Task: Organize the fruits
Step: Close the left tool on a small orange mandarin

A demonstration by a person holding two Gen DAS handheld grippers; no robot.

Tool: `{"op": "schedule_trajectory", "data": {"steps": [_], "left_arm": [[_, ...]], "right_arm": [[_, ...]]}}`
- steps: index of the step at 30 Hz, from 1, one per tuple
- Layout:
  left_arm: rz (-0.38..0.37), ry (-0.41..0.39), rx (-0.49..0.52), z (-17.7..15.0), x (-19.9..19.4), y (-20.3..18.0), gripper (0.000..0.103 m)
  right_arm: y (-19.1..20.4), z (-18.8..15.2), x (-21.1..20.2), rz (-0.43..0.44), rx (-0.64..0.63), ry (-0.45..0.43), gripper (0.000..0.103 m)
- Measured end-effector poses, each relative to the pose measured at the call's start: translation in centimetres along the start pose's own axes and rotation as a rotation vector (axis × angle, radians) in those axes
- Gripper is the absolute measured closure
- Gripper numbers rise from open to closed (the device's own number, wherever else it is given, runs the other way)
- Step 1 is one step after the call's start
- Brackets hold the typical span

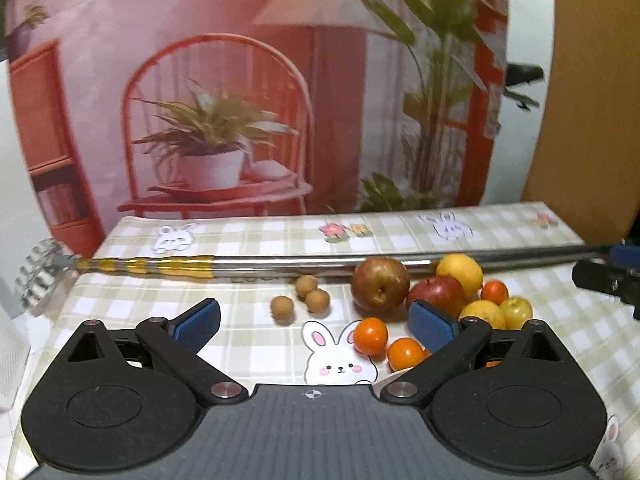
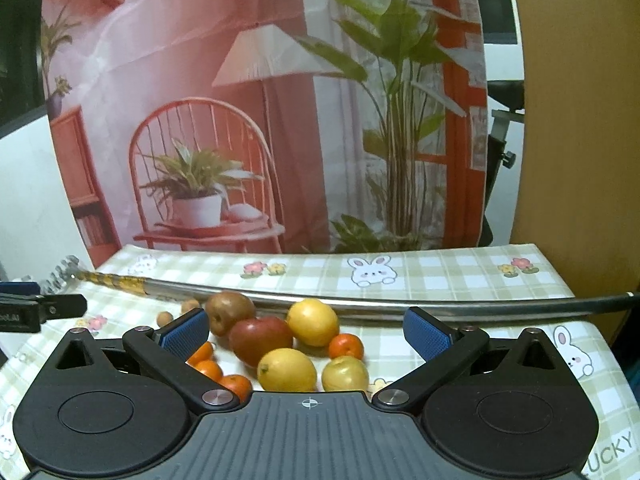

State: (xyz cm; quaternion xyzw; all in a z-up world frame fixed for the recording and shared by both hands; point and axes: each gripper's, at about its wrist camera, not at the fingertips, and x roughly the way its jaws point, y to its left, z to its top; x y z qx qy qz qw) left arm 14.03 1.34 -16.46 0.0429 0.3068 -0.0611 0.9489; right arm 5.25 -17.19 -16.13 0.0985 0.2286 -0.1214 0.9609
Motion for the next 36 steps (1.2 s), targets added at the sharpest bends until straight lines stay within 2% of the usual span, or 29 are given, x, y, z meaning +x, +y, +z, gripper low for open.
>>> {"op": "schedule_trajectory", "data": {"steps": [4,7,10,12,15,17,21,26,32,36], "left_arm": [[-0.035,0.051,0.041,-0.1,2.9,-0.8,0.006],[-0.064,0.079,0.043,-0.2,4.9,-1.0,0.006],[-0.099,0.140,0.034,-0.3,7.2,-1.0,0.008],[-0.130,0.193,0.023,-0.2,8.9,-1.0,0.018],[-0.183,0.225,-0.020,-0.4,10.8,-0.6,0.032],[-0.207,0.243,-0.040,-0.6,11.9,-0.4,0.046],[-0.223,0.249,-0.035,-1.1,13.0,-0.7,0.055],[-0.247,0.272,-0.026,-1.5,13.8,-1.2,0.063],[-0.241,0.292,-0.047,-1.6,14.9,-0.9,0.063],[-0.228,0.287,-0.024,-1.7,14.9,-1.1,0.066]], "right_arm": [[-0.5,-0.3,1.4,-0.014,0.006,0.016,0.000],[-0.9,-0.6,2.3,-0.009,0.018,0.034,0.000],[-1.5,-0.9,2.9,-0.003,0.048,0.046,0.000],[-1.9,-1.0,3.3,-0.001,0.065,0.054,0.000],[-2.2,-1.1,3.8,-0.005,0.078,0.066,0.000],[-2.3,-1.3,4.0,-0.004,0.083,0.071,0.000],[-2.7,-1.4,4.4,-0.003,0.089,0.080,0.000],[-3.2,-1.6,4.9,-0.009,0.103,0.092,0.000],[-3.7,-1.9,5.3,-0.009,0.127,0.107,0.000],[-3.7,-2.0,5.3,-0.014,0.126,0.108,0.000]]}}
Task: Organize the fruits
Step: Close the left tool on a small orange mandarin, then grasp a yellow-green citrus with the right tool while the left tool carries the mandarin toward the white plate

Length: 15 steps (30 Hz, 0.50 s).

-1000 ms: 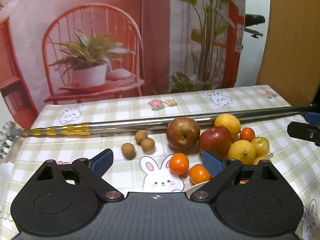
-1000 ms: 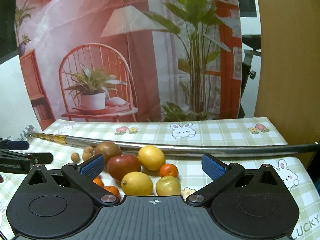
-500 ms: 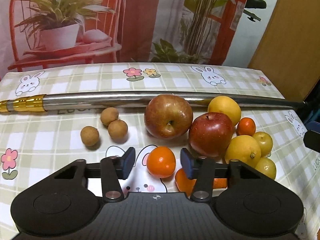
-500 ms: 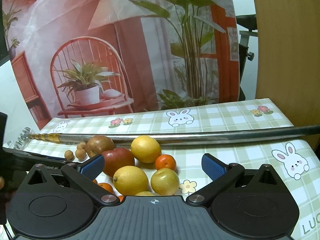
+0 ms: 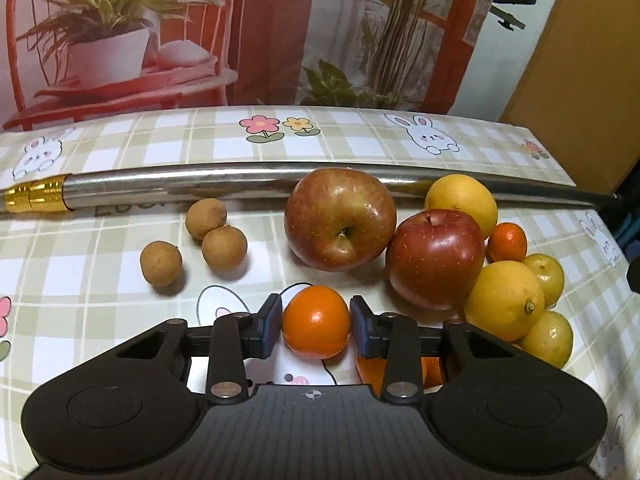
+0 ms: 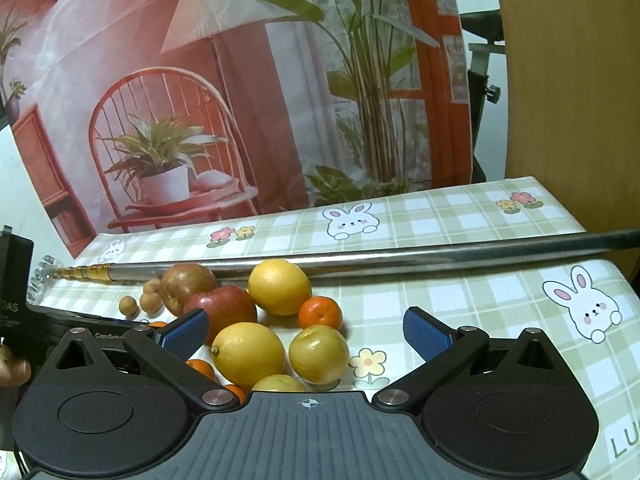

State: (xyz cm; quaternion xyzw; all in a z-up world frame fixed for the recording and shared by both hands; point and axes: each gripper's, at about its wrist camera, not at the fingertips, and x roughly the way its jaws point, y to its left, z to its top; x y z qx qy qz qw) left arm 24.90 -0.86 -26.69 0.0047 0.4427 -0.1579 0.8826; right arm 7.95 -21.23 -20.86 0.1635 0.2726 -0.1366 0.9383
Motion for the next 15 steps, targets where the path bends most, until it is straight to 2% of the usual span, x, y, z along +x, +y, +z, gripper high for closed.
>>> {"op": "schedule_trajectory", "data": {"steps": [5,15], "left_arm": [[0.007,-0.019,0.048,-0.5,-0.9,-0.3,0.066],[0.009,-0.060,-0.004,-1.1,-3.0,1.0,0.066]], "right_arm": [[-0.5,-0.3,0.4,-0.001,0.001,0.013,0.000],[-0.6,-1.0,1.1,0.022,-0.025,0.045,0.001]]}}
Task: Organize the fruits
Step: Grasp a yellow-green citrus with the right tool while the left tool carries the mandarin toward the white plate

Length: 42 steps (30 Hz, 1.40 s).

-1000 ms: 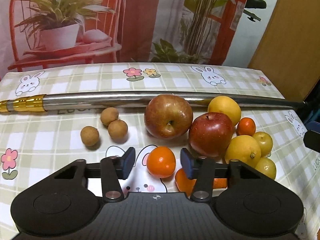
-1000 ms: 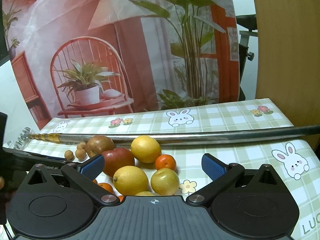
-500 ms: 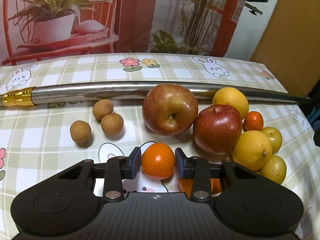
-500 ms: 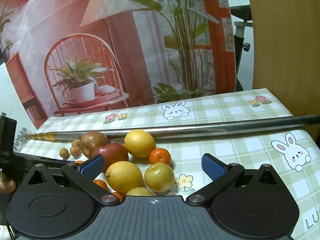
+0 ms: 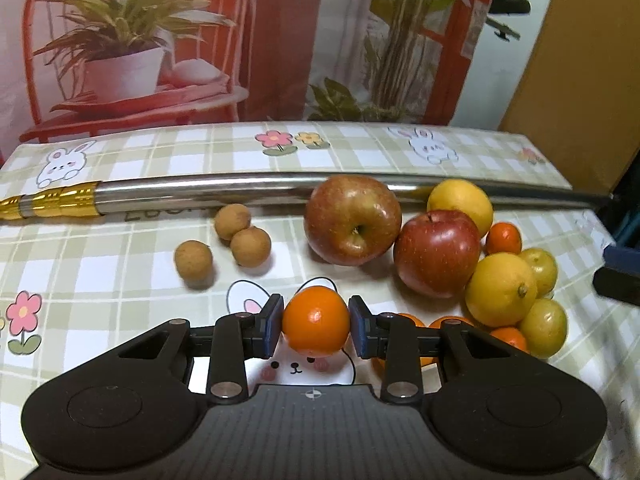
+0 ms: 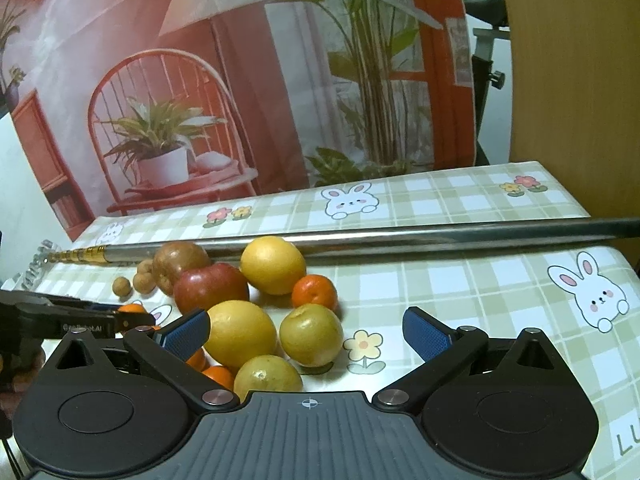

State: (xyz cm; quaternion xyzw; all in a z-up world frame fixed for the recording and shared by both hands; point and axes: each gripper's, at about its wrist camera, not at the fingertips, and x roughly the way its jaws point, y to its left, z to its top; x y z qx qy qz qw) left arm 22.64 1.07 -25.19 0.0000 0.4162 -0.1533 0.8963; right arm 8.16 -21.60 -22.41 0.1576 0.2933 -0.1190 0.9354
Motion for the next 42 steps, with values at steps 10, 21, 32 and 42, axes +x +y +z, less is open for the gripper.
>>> {"op": "schedule_trajectory", "data": {"steps": [10,21,32,42], "left_arm": [[0.025,-0.096,-0.044,-1.7,-5.2,-0.1,0.066],[0.050,-0.150,-0.075,-3.2,-7.1,-0.5,0.066],[0.028,-0.148,-0.066,-4.5,-7.5,-1.1,0.066],[0.021,-0.133,-0.046,-5.5,-7.7,-1.6,0.066]], "right_arm": [[-0.2,-0.4,0.7,-0.004,-0.072,0.026,0.019],[-1.6,0.0,3.8,-0.012,-0.030,0.076,0.044],[-1.8,-0.1,5.5,0.069,0.032,0.110,0.058],[-2.6,-0.4,5.1,0.064,0.081,0.106,0.061]]}}
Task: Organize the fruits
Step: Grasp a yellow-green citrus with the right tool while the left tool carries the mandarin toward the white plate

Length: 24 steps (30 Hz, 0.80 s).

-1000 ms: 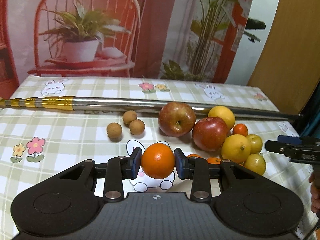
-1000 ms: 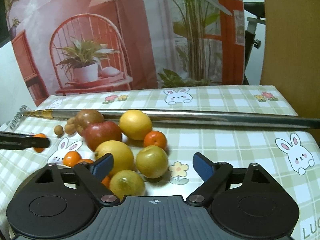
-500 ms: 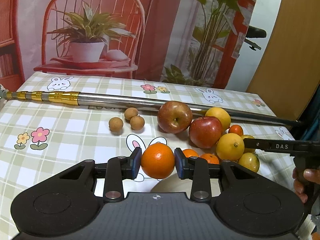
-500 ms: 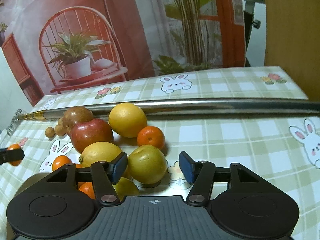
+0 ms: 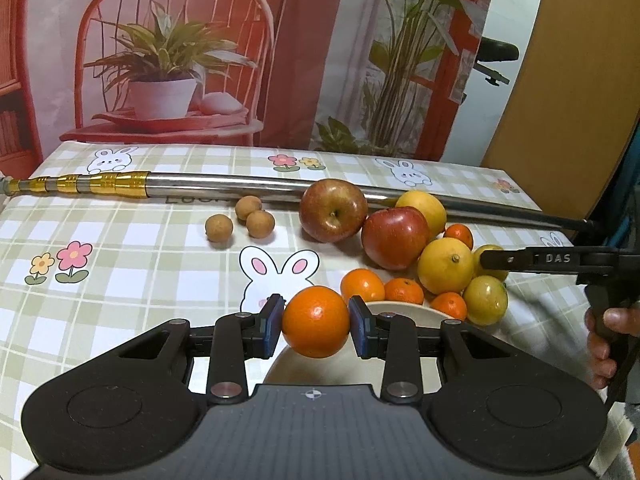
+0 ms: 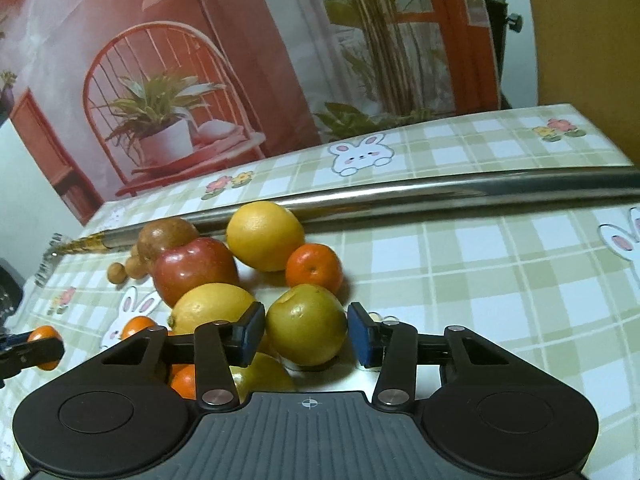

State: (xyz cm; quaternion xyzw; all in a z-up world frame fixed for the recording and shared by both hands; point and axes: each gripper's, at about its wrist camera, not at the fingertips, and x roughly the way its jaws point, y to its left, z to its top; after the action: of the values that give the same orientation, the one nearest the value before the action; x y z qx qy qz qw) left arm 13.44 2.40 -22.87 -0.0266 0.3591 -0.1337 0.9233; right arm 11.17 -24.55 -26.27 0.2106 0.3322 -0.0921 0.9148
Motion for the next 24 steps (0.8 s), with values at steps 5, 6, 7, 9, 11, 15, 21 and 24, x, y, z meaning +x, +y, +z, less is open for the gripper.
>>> {"op": "schedule_trajectory", "data": {"steps": [5,6,7,9,11,15,21,24], "left_arm": [[0.001,0.006,0.004,-0.4,-0.2,0.0,0.066],[0.002,0.007,0.006,-0.5,-0.2,0.0,0.066],[0.003,0.008,0.008,-0.6,-0.1,0.0,0.066],[0.006,0.013,0.010,-0.7,0.0,0.0,0.066],[0.005,0.015,0.009,-0.8,0.0,-0.1,0.066],[0.003,0.018,0.007,-1.0,-0.2,-0.1,0.066],[0.002,0.033,0.010,-1.5,-0.2,-0.2,0.066],[0.001,0.039,0.009,-1.6,-0.1,-0.2,0.066]], "right_arm": [[-0.3,-0.6,-1.4,-0.049,-0.027,0.006,0.061],[-0.3,-0.8,-1.6,-0.056,-0.039,0.009,0.061],[-0.2,-0.9,-1.8,-0.056,-0.047,0.011,0.061],[-0.2,-1.0,-1.9,-0.054,-0.050,0.014,0.061],[-0.4,-0.9,-1.7,-0.049,-0.035,0.017,0.060],[-0.8,-0.8,-0.8,-0.028,0.021,0.035,0.058],[-1.3,-1.1,-0.9,-0.025,0.057,0.010,0.062],[-1.3,-1.2,-1.2,-0.019,0.054,0.003,0.062]]}}
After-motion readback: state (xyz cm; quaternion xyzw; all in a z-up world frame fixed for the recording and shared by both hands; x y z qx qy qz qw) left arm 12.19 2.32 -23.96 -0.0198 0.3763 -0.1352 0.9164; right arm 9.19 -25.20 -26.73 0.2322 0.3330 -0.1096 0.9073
